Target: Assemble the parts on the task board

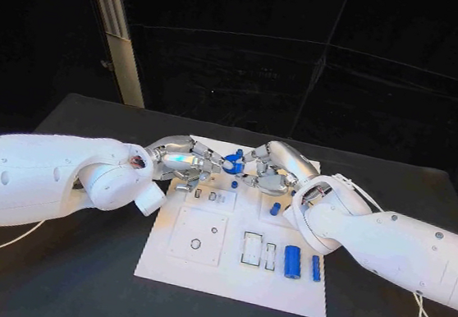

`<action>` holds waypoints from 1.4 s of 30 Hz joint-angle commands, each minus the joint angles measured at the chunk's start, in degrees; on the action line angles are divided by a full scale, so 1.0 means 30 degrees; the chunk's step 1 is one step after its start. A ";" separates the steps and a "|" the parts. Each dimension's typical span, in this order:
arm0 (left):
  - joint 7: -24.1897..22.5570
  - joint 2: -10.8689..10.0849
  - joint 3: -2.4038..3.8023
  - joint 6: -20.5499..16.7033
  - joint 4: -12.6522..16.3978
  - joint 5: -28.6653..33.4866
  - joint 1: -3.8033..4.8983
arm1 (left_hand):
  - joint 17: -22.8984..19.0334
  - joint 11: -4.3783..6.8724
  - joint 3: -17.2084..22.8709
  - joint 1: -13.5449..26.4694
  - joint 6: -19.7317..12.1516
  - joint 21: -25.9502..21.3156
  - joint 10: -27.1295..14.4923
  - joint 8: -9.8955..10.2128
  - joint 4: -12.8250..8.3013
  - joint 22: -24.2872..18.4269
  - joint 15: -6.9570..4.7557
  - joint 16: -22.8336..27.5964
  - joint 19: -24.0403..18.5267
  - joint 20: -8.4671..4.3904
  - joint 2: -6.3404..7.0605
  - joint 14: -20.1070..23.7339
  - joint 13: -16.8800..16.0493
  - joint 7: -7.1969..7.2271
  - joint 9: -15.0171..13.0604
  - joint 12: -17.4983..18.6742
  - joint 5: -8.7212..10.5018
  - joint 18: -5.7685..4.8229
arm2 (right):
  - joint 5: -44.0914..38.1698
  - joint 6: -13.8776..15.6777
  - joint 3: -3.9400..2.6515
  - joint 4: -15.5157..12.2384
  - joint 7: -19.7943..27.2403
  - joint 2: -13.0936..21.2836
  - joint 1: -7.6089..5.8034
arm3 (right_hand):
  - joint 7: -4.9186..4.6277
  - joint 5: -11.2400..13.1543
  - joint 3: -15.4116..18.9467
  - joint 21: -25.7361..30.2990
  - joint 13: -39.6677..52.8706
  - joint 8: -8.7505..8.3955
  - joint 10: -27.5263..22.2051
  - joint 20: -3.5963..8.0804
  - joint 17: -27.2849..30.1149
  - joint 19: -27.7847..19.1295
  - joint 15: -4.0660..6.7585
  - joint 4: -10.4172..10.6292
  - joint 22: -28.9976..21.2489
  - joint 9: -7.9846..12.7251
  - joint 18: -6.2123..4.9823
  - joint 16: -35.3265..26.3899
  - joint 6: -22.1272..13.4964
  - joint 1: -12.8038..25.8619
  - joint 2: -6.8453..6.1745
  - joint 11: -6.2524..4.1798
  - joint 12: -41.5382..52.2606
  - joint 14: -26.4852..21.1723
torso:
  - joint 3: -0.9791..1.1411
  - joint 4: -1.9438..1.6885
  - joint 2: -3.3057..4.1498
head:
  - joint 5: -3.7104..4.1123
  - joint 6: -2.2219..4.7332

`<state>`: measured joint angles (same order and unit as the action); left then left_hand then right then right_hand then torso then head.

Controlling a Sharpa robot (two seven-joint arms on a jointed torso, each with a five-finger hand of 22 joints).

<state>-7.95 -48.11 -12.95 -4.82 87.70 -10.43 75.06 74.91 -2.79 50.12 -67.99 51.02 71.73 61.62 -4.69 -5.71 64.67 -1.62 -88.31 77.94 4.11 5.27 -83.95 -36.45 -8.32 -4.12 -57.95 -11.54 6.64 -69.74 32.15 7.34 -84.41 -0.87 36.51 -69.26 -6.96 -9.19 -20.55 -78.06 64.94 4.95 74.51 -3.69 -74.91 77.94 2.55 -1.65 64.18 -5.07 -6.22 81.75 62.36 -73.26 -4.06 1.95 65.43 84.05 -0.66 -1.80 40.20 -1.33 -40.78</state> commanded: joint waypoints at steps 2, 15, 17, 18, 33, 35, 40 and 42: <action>-0.0391 -0.0103 0.0013 -0.0046 0.0004 0.0037 0.0038 | 0.4227 -0.0107 0.0022 0.0235 0.0164 0.0086 0.0024 -0.0066 -0.0132 0.0034 0.0127 -0.0073 -0.0035 0.0151 -0.0024 -0.1760 0.0014 -0.0031 -0.0014 -0.0114 -0.0085 -0.0323 | -0.0088 -0.0010 -0.0011 -0.0011 0.0111 0.0015 -0.0039 | -0.0028 -0.0096 0.0050 -0.0083 0.0016 0.0070 0.0034 -0.0117 -0.1240 0.0017 -0.0143 0.0081 0.0007 -0.0020 0.0365 0.0114 0.0093 0.0177 0.0022 0.0042 0.0052 0.1244 | -0.0002 -0.0012 0.0000 | 0.0030 -0.0007; 0.0091 0.0240 0.0014 0.0284 -0.0293 0.0036 0.0045 | 0.4227 -0.0180 0.0097 0.0284 -0.1530 0.0122 -0.0092 0.0455 -0.0356 0.0083 0.0221 -0.0075 -0.0052 0.0293 -0.0054 -0.1761 0.0311 -0.0126 0.0235 0.0033 -0.0096 -0.0303 | -0.0088 0.0152 -0.0011 -0.0152 0.0261 -0.0013 -0.0039 | -0.0016 -0.0129 0.0076 -0.0094 0.0017 0.0069 0.0036 -0.0114 -0.1247 0.0027 -0.0137 0.0122 0.0030 -0.0021 0.0369 0.0120 0.0108 0.0193 0.0047 0.0034 0.0053 0.1245 | 0.0005 0.0009 0.0007 | -0.0034 -0.0036; 0.0106 0.0294 0.0014 0.0306 -0.0312 0.0036 0.0044 | 0.4227 -0.0180 0.0097 0.0284 -0.1530 0.0122 -0.0092 0.0455 -0.0356 0.0083 0.0221 -0.0075 -0.0052 0.0293 -0.0054 -0.1761 0.0311 -0.0126 0.0235 0.0033 -0.0096 -0.0303 | -0.0088 0.0166 -0.0011 -0.0178 0.0282 -0.0017 -0.0039 | -0.0016 -0.0129 0.0076 -0.0094 0.0017 0.0069 0.0036 -0.0114 -0.1247 0.0027 -0.0137 0.0122 0.0030 -0.0021 0.0369 0.0120 0.0108 0.0193 0.0047 0.0034 0.0053 0.1245 | 0.0008 0.0006 0.0005 | -0.0039 -0.0042; 0.0114 0.0329 0.0014 0.0317 -0.0326 0.0036 0.0044 | 0.4237 -0.0176 0.0102 0.0287 -0.1631 0.0115 -0.0109 0.0473 -0.0366 0.0073 0.0223 -0.0081 -0.0059 0.0298 -0.0061 -0.1764 0.0348 -0.0129 0.0243 0.0057 -0.0097 -0.0300 | -0.0088 0.0178 -0.0011 -0.0195 0.0297 -0.0020 -0.0039 | -0.0016 -0.0129 0.0076 -0.0094 0.0017 0.0069 0.0036 -0.0114 -0.1247 0.0027 -0.0137 0.0122 0.0030 -0.0021 0.0369 0.0120 0.0108 0.0193 0.0047 0.0034 0.0053 0.1245 | 0.0008 0.0006 0.0005 | -0.0039 -0.0042; 0.0186 0.0456 0.0014 0.0433 -0.0328 0.0033 0.0044 | 0.4242 -0.0199 0.0098 0.0328 -0.0881 0.0139 -0.0085 0.0349 -0.0367 0.0107 0.0238 -0.0085 -0.0053 0.0315 -0.0109 -0.1766 0.0335 -0.0134 0.0157 0.0044 -0.0093 -0.0302 | -0.0081 0.0306 -0.0011 -0.0185 0.0305 -0.0017 -0.0039 | -0.0016 -0.0129 0.0076 -0.0094 0.0017 0.0069 0.0036 -0.0114 -0.1247 0.0027 -0.0137 0.0122 0.0030 -0.0021 0.0369 0.0120 0.0108 0.0193 0.0047 0.0034 0.0053 0.1245 | -0.0004 -0.0006 -0.0002 | -0.0011 -0.0058; 0.0188 0.0454 0.0014 0.0448 -0.0317 0.0032 0.0044 | 0.4238 -0.0222 0.0086 0.0356 -0.0447 0.0144 -0.0087 0.0270 -0.0373 0.0114 0.0254 -0.0083 -0.0056 0.0329 -0.0124 -0.1765 0.0352 -0.0150 0.0108 0.0049 -0.0089 -0.0303 | -0.0081 0.0298 -0.0011 -0.0172 0.0301 -0.0020 -0.0039 | -0.0016 -0.0129 0.0076 -0.0094 0.0017 0.0069 0.0036 -0.0114 -0.1247 0.0027 -0.0137 0.0122 0.0030 -0.0021 0.0369 0.0120 0.0108 0.0193 0.0047 0.0034 0.0053 0.1245 | -0.0007 -0.0009 0.0000 | -0.0012 -0.0061; 0.0190 0.0440 0.0014 0.0467 -0.0305 0.0031 0.0044 | 0.4244 -0.0262 0.0067 0.0399 -0.0019 0.0153 -0.0075 0.0176 -0.0398 0.0127 0.0287 -0.0088 -0.0063 0.0359 -0.0160 -0.1767 0.0358 -0.0187 0.0063 0.0034 -0.0093 -0.0303 | -0.0081 0.0289 -0.0011 -0.0155 0.0304 -0.0037 -0.0039 | -0.0016 -0.0149 0.0108 -0.0103 0.0026 0.0054 0.0040 -0.0111 -0.1244 0.0035 -0.0133 0.0158 0.0047 -0.0016 0.0371 0.0119 0.0096 0.0215 0.0050 0.0032 0.0062 0.1244 | 0.0000 -0.0007 0.0003 | -0.0014 -0.0065; 0.0193 0.0429 0.0014 0.0468 -0.0307 0.0031 0.0044 | 0.4245 -0.0262 0.0067 0.0399 -0.0016 0.0153 -0.0074 0.0175 -0.0398 0.0127 0.0287 -0.0088 -0.0063 0.0359 -0.0160 -0.1768 0.0358 -0.0187 0.0062 0.0034 -0.0093 -0.0303 | -0.0081 0.0301 -0.0011 -0.0155 0.0315 -0.0041 -0.0039 | -0.0016 -0.0149 0.0108 -0.0103 0.0026 0.0054 0.0040 -0.0111 -0.1244 0.0035 -0.0133 0.0158 0.0047 -0.0016 0.0371 0.0119 0.0096 0.0215 0.0050 0.0032 0.0062 0.1244 | 0.0000 0.0000 0.0004 | -0.0018 -0.0070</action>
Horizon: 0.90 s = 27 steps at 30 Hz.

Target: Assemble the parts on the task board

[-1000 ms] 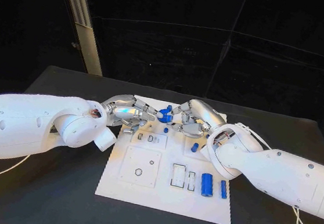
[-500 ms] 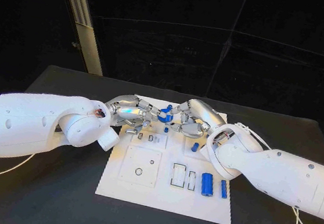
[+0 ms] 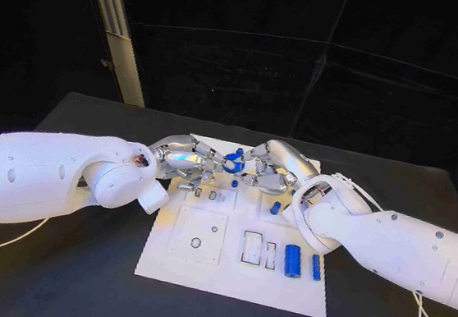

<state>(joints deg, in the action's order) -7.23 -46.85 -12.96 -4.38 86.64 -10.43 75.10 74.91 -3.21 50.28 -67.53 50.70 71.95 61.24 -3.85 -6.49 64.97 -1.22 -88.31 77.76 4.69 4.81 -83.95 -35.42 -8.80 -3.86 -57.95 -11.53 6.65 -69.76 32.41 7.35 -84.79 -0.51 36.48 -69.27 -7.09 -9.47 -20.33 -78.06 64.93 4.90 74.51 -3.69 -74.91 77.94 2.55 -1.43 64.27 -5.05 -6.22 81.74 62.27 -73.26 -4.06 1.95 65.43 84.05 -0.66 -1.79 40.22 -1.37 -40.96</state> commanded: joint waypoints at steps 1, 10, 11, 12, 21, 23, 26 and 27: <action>-0.0045 0.0004 0.0017 0.0324 0.0045 0.0032 0.0032 | 0.4245 -0.0124 0.0016 0.0245 0.0092 0.0081 0.0055 -0.0105 -0.0137 0.0030 0.0152 -0.0088 -0.0001 0.0165 -0.0006 -0.1767 0.0014 -0.0027 -0.0022 0.0034 -0.0097 -0.0304 | -0.0074 0.0218 -0.0012 -0.0029 0.0201 -0.0029 -0.0038 | 0.0027 -0.0057 0.0036 -0.0103 0.0030 0.0068 0.0041 -0.0111 -0.1244 0.0035 -0.0132 0.0085 0.0016 -0.0024 0.0372 0.0119 0.0127 0.0215 0.0050 0.0032 0.0062 0.1244 | -0.0002 -0.0002 0.0002 | -0.0007 -0.0011; -0.0038 0.0052 0.0017 0.0376 0.0037 0.0032 0.0031 | 0.4246 -0.0131 0.0014 0.0250 0.0128 0.0101 0.0038 -0.0113 -0.0144 0.0057 0.0158 -0.0089 0.0011 0.0170 -0.0009 -0.1768 0.0050 -0.0033 -0.0025 0.0053 -0.0097 -0.0309 | -0.0068 0.0140 -0.0013 -0.0051 0.0242 -0.0066 -0.0036 | 0.0027 -0.0062 0.0047 -0.0102 0.0034 0.0065 0.0043 -0.0110 -0.1249 0.0034 -0.0131 0.0100 0.0014 -0.0023 0.0371 0.0124 0.0125 0.0226 0.0053 0.0032 0.0066 0.1245 | -0.0002 0.0005 0.0005 | -0.0001 -0.0015; -0.0038 0.0057 0.0017 0.0375 0.0033 0.0032 0.0031 | 0.4246 -0.0131 0.0014 0.0250 0.0128 0.0101 0.0038 -0.0113 -0.0144 0.0057 0.0158 -0.0089 0.0011 0.0170 -0.0009 -0.1768 0.0050 -0.0033 -0.0025 0.0053 -0.0097 -0.0309 | -0.0067 0.0137 -0.0013 -0.0056 0.0249 -0.0068 -0.0036 | 0.0027 -0.0062 0.0047 -0.0102 0.0034 0.0065 0.0043 -0.0110 -0.1249 0.0034 -0.0131 0.0100 0.0014 -0.0023 0.0371 0.0124 0.0125 0.0226 0.0053 0.0032 0.0066 0.1245 | 0.0002 -0.0001 -0.0003 | -0.0003 -0.0029; -0.0036 0.0061 0.0017 0.0375 0.0029 0.0032 0.0031 | 0.4250 -0.0131 0.0014 0.0250 0.0127 0.0099 0.0040 -0.0112 -0.0146 0.0055 0.0158 -0.0091 0.0010 0.0170 -0.0008 -0.1769 0.0046 -0.0033 -0.0024 0.0050 -0.0098 -0.0309 | -0.0063 0.0134 -0.0013 -0.0063 0.0258 -0.0070 -0.0036 | 0.0027 -0.0062 0.0047 -0.0102 0.0034 0.0065 0.0043 -0.0110 -0.1249 0.0034 -0.0131 0.0100 0.0014 -0.0023 0.0371 0.0124 0.0125 0.0226 0.0053 0.0032 0.0066 0.1245 | 0.0003 -0.0005 -0.0005 | -0.0004 -0.0033; -0.0040 0.0092 0.0017 0.0420 0.0017 0.0032 0.0030 | 0.4245 -0.0131 0.0014 0.0250 0.0124 0.0100 0.0043 -0.0108 -0.0149 0.0056 0.0159 -0.0088 0.0010 0.0171 -0.0007 -0.1767 0.0041 -0.0033 -0.0023 0.0047 -0.0098 -0.0309 | -0.0040 0.0048 -0.0013 -0.0048 0.0267 -0.0099 -0.0036 | 0.0028 -0.0067 0.0071 -0.0098 0.0024 0.0059 0.0035 -0.0108 -0.1236 0.0029 -0.0130 0.0129 0.0006 -0.0021 0.0370 0.0115 0.0124 0.0247 0.0056 0.0033 0.0056 0.1241 | -0.0001 0.0003 -0.0003 | 0.0011 -0.0063; -0.0059 0.0102 0.0017 0.0423 0.0018 0.0032 0.0030 | 0.4248 -0.0130 0.0015 0.0249 0.0113 0.0115 0.0043 -0.0095 -0.0159 0.0077 0.0161 -0.0090 0.0019 0.0174 -0.0006 -0.1768 0.0045 -0.0031 -0.0017 0.0048 -0.0100 -0.0313 | -0.0038 0.0008 -0.0013 -0.0028 0.0260 -0.0122 -0.0036 | 0.0028 -0.0067 0.0071 -0.0098 0.0024 0.0059 0.0035 -0.0108 -0.1236 0.0029 -0.0130 0.0129 0.0006 -0.0021 0.0370 0.0115 0.0124 0.0247 0.0056 0.0033 0.0056 0.1241 | -0.0005 0.0001 0.0000 | 0.0018 -0.0071; -0.0083 0.0119 0.0017 0.0427 0.0025 0.0032 0.0030 | 0.4247 -0.0128 0.0017 0.0247 0.0110 0.0109 0.0045 -0.0091 -0.0164 0.0068 0.0161 -0.0090 0.0014 0.0175 -0.0006 -0.1768 0.0042 -0.0028 -0.0015 0.0045 -0.0101 -0.0311 | -0.0036 -0.0060 -0.0013 0.0011 0.0240 -0.0167 -0.0037 | 0.0028 -0.0067 0.0071 -0.0098 0.0024 0.0059 0.0035 -0.0108 -0.1236 0.0029 -0.0130 0.0129 0.0006 -0.0021 0.0370 0.0115 0.0124 0.0247 0.0056 0.0033 0.0056 0.1241 | -0.0008 -0.0004 -0.0002 | 0.0017 -0.0074; -0.0090 0.0121 0.0017 0.0421 0.0029 0.0032 0.0030 | 0.4247 -0.0127 0.0017 0.0246 0.0110 0.0108 0.0046 -0.0090 -0.0165 0.0067 0.0161 -0.0089 0.0014 0.0175 -0.0006 -0.1768 0.0042 -0.0028 -0.0015 0.0045 -0.0101 -0.0311 | -0.0036 -0.0076 -0.0013 0.0020 0.0233 -0.0177 -0.0037 | 0.0028 -0.0067 0.0071 -0.0098 0.0024 0.0059 0.0035 -0.0108 -0.1236 0.0029 -0.0130 0.0129 0.0006 -0.0021 0.0370 0.0115 0.0124 0.0247 0.0056 0.0033 0.0056 0.1241 | -0.0010 -0.0012 0.0002 | 0.0029 -0.0095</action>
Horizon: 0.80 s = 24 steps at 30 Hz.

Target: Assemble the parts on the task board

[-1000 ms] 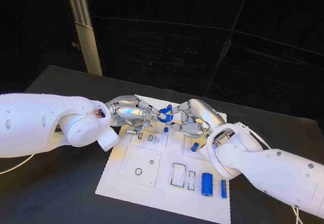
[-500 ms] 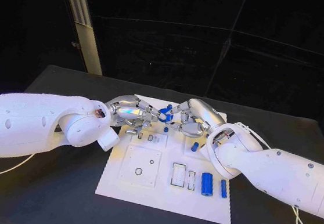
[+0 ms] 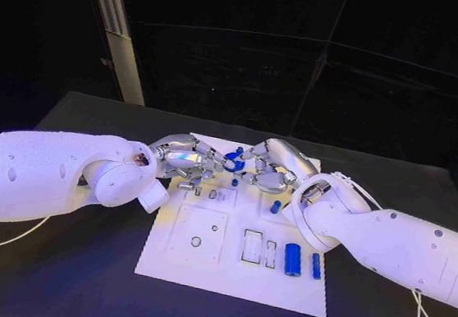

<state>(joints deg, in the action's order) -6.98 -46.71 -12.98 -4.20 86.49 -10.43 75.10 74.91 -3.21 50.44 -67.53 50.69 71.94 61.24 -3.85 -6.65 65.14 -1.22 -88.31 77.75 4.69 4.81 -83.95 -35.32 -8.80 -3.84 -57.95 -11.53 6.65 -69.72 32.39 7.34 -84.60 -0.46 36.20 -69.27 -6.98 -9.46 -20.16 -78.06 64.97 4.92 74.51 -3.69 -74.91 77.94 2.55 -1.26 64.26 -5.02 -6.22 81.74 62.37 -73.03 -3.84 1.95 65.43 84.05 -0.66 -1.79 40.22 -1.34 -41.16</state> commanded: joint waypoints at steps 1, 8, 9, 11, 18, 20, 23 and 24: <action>-0.0182 0.0076 0.0022 0.0353 0.0083 0.0032 0.0032 | 0.4247 -0.0126 -0.0038 0.0246 0.0111 0.0109 0.0044 -0.0091 -0.0112 0.0007 0.0162 -0.0089 0.0014 0.0176 -0.0006 -0.1768 0.0009 -0.0028 -0.0021 0.0044 -0.0101 -0.0312 | -0.0049 -0.0083 -0.0010 -0.0033 0.0212 -0.0096 -0.0037 | -0.0011 -0.0068 0.0013 -0.0099 0.0011 0.0053 0.0035 -0.0108 -0.1236 0.0029 -0.0130 0.0071 0.0010 -0.0033 0.0370 0.0115 0.0089 0.0172 -0.0018 0.0033 0.0056 0.1241 | -0.0009 -0.0023 0.0008 | 0.0023 -0.0043; -0.0264 0.0059 0.0022 0.0267 0.0089 0.0032 0.0032 | 0.4237 -0.0122 -0.0034 0.0242 0.0106 0.0109 0.0043 -0.0085 -0.0119 0.0008 0.0162 -0.0083 0.0014 0.0177 -0.0007 -0.1765 0.0011 -0.0022 -0.0019 0.0045 -0.0103 -0.0312 | -0.0048 -0.0179 -0.0010 0.0057 0.0177 -0.0166 -0.0037 | -0.0006 -0.0073 0.0033 -0.0092 0.0005 0.0054 0.0030 -0.0107 -0.1220 0.0022 -0.0130 0.0094 -0.0004 -0.0034 0.0367 0.0104 0.0101 0.0184 -0.0012 0.0029 0.0050 0.1238 | -0.0011 -0.0021 -0.0017 | 0.0017 -0.0063; -0.0269 0.0054 0.0022 0.0263 0.0093 0.0032 0.0032 | 0.4237 -0.0122 -0.0034 0.0242 0.0106 0.0109 0.0043 -0.0085 -0.0119 0.0008 0.0162 -0.0083 0.0014 0.0177 -0.0007 -0.1765 0.0011 -0.0022 -0.0019 0.0045 -0.0103 -0.0312 | -0.0048 -0.0193 -0.0010 0.0070 0.0172 -0.0177 -0.0037 | -0.0004 -0.0074 0.0035 -0.0096 -0.0001 0.0056 0.0025 -0.0107 -0.1226 0.0026 -0.0130 0.0097 0.0005 -0.0035 0.0369 0.0109 0.0106 0.0184 -0.0009 0.0028 0.0043 0.1239 | -0.0015 -0.0023 -0.0017 | 0.0014 -0.0064; -0.0278 0.0049 0.0022 0.0260 0.0097 0.0032 0.0032 | 0.4240 -0.0118 -0.0032 0.0239 0.0103 0.0120 0.0045 -0.0081 -0.0125 0.0023 0.0161 -0.0085 0.0021 0.0178 -0.0008 -0.1766 0.0010 -0.0017 -0.0017 0.0043 -0.0105 -0.0315 | -0.0048 -0.0216 -0.0010 0.0093 0.0168 -0.0197 -0.0037 | 0.0000 -0.0076 0.0038 -0.0099 0.0003 0.0060 0.0027 -0.0106 -0.1226 0.0029 -0.0129 0.0101 0.0012 -0.0037 0.0370 0.0109 0.0116 0.0183 -0.0004 0.0026 0.0047 0.1238 | -0.0020 -0.0009 -0.0005 | 0.0003 -0.0059; -0.0285 0.0071 0.0022 0.0267 0.0094 0.0032 0.0033 | 0.4246 -0.0112 -0.0029 0.0235 0.0099 0.0138 0.0049 -0.0074 -0.0135 0.0049 0.0160 -0.0089 0.0033 0.0179 -0.0009 -0.1768 0.0007 -0.0010 -0.0014 0.0040 -0.0107 -0.0320 | -0.0048 -0.0288 -0.0010 0.0154 0.0179 -0.0276 -0.0037 | 0.0017 -0.0082 0.0051 -0.0097 0.0011 0.0077 0.0030 -0.0104 -0.1239 0.0026 -0.0124 0.0118 0.0007 -0.0045 0.0369 0.0118 0.0154 0.0178 0.0012 0.0017 0.0054 0.1240 | -0.0007 0.0006 -0.0006 | 0.0001 -0.0068; -0.0280 0.0088 0.0022 0.0277 0.0091 0.0032 0.0034 | 0.4248 -0.0104 -0.0026 0.0232 0.0092 0.0144 0.0053 -0.0063 -0.0147 0.0057 0.0156 -0.0090 0.0036 0.0180 -0.0010 -0.1769 0.0005 -0.0001 -0.0010 0.0037 -0.0108 -0.0321 | -0.0048 -0.0297 -0.0010 0.0160 0.0189 -0.0295 -0.0037 | 0.0025 -0.0085 0.0058 -0.0101 0.0021 0.0086 0.0036 -0.0102 -0.1243 0.0031 -0.0121 0.0125 0.0017 -0.0049 0.0371 0.0121 0.0175 0.0173 0.0020 0.0010 0.0064 0.1241 | -0.0007 -0.0002 -0.0001 | 0.0001 -0.0071; -0.0269 0.0106 0.0022 0.0278 0.0085 0.0032 0.0034 | 0.4249 -0.0102 -0.0026 0.0231 0.0090 0.0146 0.0055 -0.0061 -0.0150 0.0059 0.0155 -0.0091 0.0036 0.0181 -0.0010 -0.1769 0.0004 0.0001 -0.0009 0.0037 -0.0109 -0.0321 | -0.0048 -0.0303 -0.0010 0.0157 0.0207 -0.0312 -0.0037 | 0.0025 -0.0085 0.0058 -0.0101 0.0021 0.0086 0.0036 -0.0102 -0.1243 0.0031 -0.0121 0.0125 0.0017 -0.0049 0.0371 0.0121 0.0175 0.0173 0.0020 0.0010 0.0064 0.1241 | 0.0001 0.0008 -0.0002 | 0.0001 -0.0112; -0.0263 0.0110 0.0022 0.0281 0.0081 0.0032 0.0034 | 0.4249 -0.0102 -0.0026 0.0231 0.0090 0.0146 0.0055 -0.0061 -0.0150 0.0059 0.0155 -0.0091 0.0036 0.0181 -0.0010 -0.1769 0.0004 0.0001 -0.0009 0.0037 -0.0109 -0.0321 | -0.0048 -0.0309 -0.0010 0.0157 0.0211 -0.0314 -0.0037 | 0.0025 -0.0085 0.0058 -0.0101 0.0021 0.0086 0.0036 -0.0102 -0.1243 0.0031 -0.0121 0.0125 0.0017 -0.0049 0.0371 0.0121 0.0175 0.0173 0.0020 0.0010 0.0064 0.1241 | 0.0003 0.0010 0.0001 | 0.0000 -0.0117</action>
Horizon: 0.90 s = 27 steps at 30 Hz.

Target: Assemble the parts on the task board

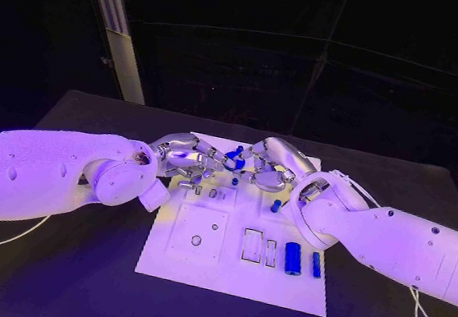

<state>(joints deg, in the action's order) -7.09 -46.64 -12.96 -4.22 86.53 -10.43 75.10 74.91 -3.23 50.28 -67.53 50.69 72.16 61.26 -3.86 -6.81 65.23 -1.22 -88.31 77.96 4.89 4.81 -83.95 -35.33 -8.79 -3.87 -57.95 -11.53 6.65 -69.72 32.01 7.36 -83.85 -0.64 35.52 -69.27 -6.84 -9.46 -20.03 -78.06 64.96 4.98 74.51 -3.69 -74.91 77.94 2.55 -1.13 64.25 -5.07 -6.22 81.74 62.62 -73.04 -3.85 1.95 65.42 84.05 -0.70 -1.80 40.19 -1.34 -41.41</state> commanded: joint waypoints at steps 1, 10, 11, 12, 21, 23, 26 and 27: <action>-0.0222 0.0088 0.0018 0.0291 0.0063 0.0030 0.0032 | 0.4248 -0.0091 0.0030 0.0230 0.0083 0.0067 0.0042 -0.0048 -0.0103 0.0022 0.0154 -0.0091 -0.0036 0.0114 -0.0009 -0.1769 0.0024 0.0004 0.0004 0.0045 -0.0110 -0.0320 | -0.0051 -0.0187 -0.0017 -0.0091 0.0272 -0.0086 -0.0038 | -0.0019 -0.0087 0.0015 -0.0102 0.0023 0.0066 0.0036 -0.0102 -0.1243 0.0031 -0.0121 0.0083 0.0019 -0.0032 0.0370 0.0121 0.0092 0.0175 0.0022 0.0010 0.0065 0.1240 | 0.0014 0.0012 0.0008 | 0.0000 -0.0034; -0.0229 0.0040 0.0018 0.0232 0.0048 0.0030 0.0032 | 0.4246 -0.0078 0.0033 0.0228 -0.0018 0.0079 0.0048 -0.0019 -0.0120 0.0039 0.0147 -0.0089 -0.0029 0.0113 -0.0007 -0.1768 0.0020 0.0015 0.0019 0.0041 -0.0112 -0.0321 | -0.0049 -0.0231 -0.0017 -0.0058 0.0242 -0.0062 -0.0038 | -0.0012 -0.0089 0.0024 -0.0108 0.0036 0.0075 0.0044 -0.0101 -0.1248 0.0037 -0.0118 0.0094 0.0033 -0.0036 0.0373 0.0125 0.0114 0.0175 0.0031 0.0004 0.0077 0.1241 | 0.0010 -0.0007 -0.0004 | 0.0027 -0.0016; -0.0245 0.0006 0.0018 0.0214 0.0053 0.0030 0.0032 | 0.4246 -0.0078 0.0033 0.0228 -0.0018 0.0079 0.0048 -0.0019 -0.0120 0.0039 0.0147 -0.0089 -0.0029 0.0113 -0.0007 -0.1768 0.0020 0.0015 0.0019 0.0041 -0.0112 -0.0321 | -0.0049 -0.0248 -0.0017 -0.0038 0.0220 -0.0052 -0.0038 | -0.0002 -0.0091 0.0034 -0.0113 0.0037 0.0086 0.0045 -0.0098 -0.1246 0.0041 -0.0113 0.0106 0.0043 -0.0042 0.0374 0.0124 0.0138 0.0174 0.0042 -0.0002 0.0078 0.1240 | 0.0010 -0.0007 -0.0004 | 0.0027 -0.0016; -0.0269 -0.0036 0.0018 0.0197 0.0060 0.0030 0.0032 | 0.4246 -0.0078 0.0033 0.0228 -0.0018 0.0079 0.0048 -0.0019 -0.0120 0.0039 0.0147 -0.0089 -0.0029 0.0113 -0.0007 -0.1768 0.0020 0.0015 0.0019 0.0041 -0.0112 -0.0321 | -0.0049 -0.0284 -0.0017 -0.0019 0.0184 -0.0041 -0.0038 | 0.0007 -0.0091 0.0043 -0.0114 0.0028 0.0096 0.0039 -0.0096 -0.1247 0.0043 -0.0109 0.0114 0.0046 -0.0046 0.0374 0.0125 0.0159 0.0171 0.0050 -0.0008 0.0069 0.1240 | 0.0006 0.0000 -0.0006 | 0.0032 -0.0013; -0.0815 -0.0728 0.0021 0.0085 0.0168 0.0030 0.0032 | 0.4202 -0.0072 0.0035 0.0230 0.0047 0.0024 0.0072 -0.0013 -0.0127 -0.0039 0.0142 -0.0063 -0.0069 0.0112 -0.0012 -0.1754 -0.0016 0.0020 0.0018 0.0018 -0.0114 -0.0301 | -0.0557 -0.1313 -0.0017 0.0128 -0.0556 -0.0038 -0.0039 | 0.0022 -0.0091 0.0055 -0.0108 0.0021 0.0113 0.0033 -0.0091 -0.1249 0.0036 -0.0102 0.0128 0.0033 -0.0054 0.0371 0.0127 0.0197 0.0163 0.0066 -0.0020 0.0062 0.1240 | -0.0008 -0.0008 0.0006 | 0.0051 -0.0025; -0.1030 -0.0954 0.0023 0.0050 0.0208 0.0030 0.0040 | 0.4199 -0.0072 0.0035 0.0230 0.0047 0.0021 0.0072 -0.0013 -0.0128 -0.0043 0.0142 -0.0061 -0.0071 0.0112 -0.0012 -0.1753 -0.0016 0.0020 0.0018 0.0018 -0.0114 -0.0300 | -0.0840 -0.1742 -0.0017 0.0174 -0.0809 -0.0088 -0.0039 | 0.0031 -0.0094 0.0061 -0.0108 -0.0002 0.0123 0.0016 -0.0088 -0.1237 0.0035 -0.0097 0.0135 0.0032 -0.0059 0.0371 0.0119 0.0217 0.0157 0.0076 -0.0026 0.0038 0.1238 | -0.0017 -0.0015 0.0005 | 0.0060 -0.0043; -0.1509 -0.1282 0.0025 -0.0290 0.0241 0.0081 0.0071 | 0.3811 -0.0096 0.0016 0.0265 0.0143 -0.0344 0.0090 -0.0042 -0.0132 -0.0539 0.0147 0.0178 -0.0335 0.0111 -0.0019 -0.1626 -0.0029 -0.0005 0.0004 0.0001 -0.0109 -0.0185 | -0.1414 -0.2365 -0.0017 0.0286 -0.1152 -0.0231 -0.0039 | 0.0034 -0.0102 0.0064 -0.0095 -0.0038 0.0126 -0.0010 -0.0086 -0.1236 0.0021 -0.0093 0.0147 0.0005 -0.0060 0.0365 0.0118 0.0225 0.0156 0.0092 -0.0030 0.0001 0.1237 | -0.0030 -0.0020 -0.0011 | 0.0061 -0.0057; -0.1711 -0.1369 0.0026 -0.0474 0.0243 0.0196 0.0088 | 0.3713 -0.0111 0.0001 0.0292 0.0205 -0.0451 0.0093 -0.0056 -0.0133 -0.0673 0.0155 0.0241 -0.0419 0.0116 -0.0023 -0.1590 -0.0025 -0.0021 -0.0001 -0.0002 -0.0107 -0.0156 | -0.1639 -0.2553 -0.0017 0.0340 -0.1249 -0.0294 -0.0039 | 0.0035 -0.0113 0.0064 -0.0088 -0.0050 0.0124 -0.0022 -0.0084 -0.1239 0.0013 -0.0090 0.0156 -0.0010 -0.0060 0.0362 0.0120 0.0224 0.0152 0.0108 -0.0033 -0.0014 0.1237 | -0.0024 -0.0029 -0.0005 | 0.0053 -0.0066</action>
<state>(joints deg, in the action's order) -8.88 -50.53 -12.95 -4.48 87.10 -10.43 75.15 74.91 -3.30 50.28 -67.09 50.82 71.03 61.33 -3.85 -6.81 63.44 -1.22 -87.79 77.04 5.16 4.67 -83.95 -35.34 -8.89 -3.81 -57.95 -11.53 6.64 -71.56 28.06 7.34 -82.94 -2.50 34.84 -69.27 -6.66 -9.53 -19.88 -78.06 64.89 5.13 74.52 -3.69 -74.91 77.94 2.56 -0.98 64.32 -5.15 -6.22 81.74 62.86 -72.89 -4.00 1.95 65.42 84.05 -0.73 -1.83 40.19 -1.16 -41.55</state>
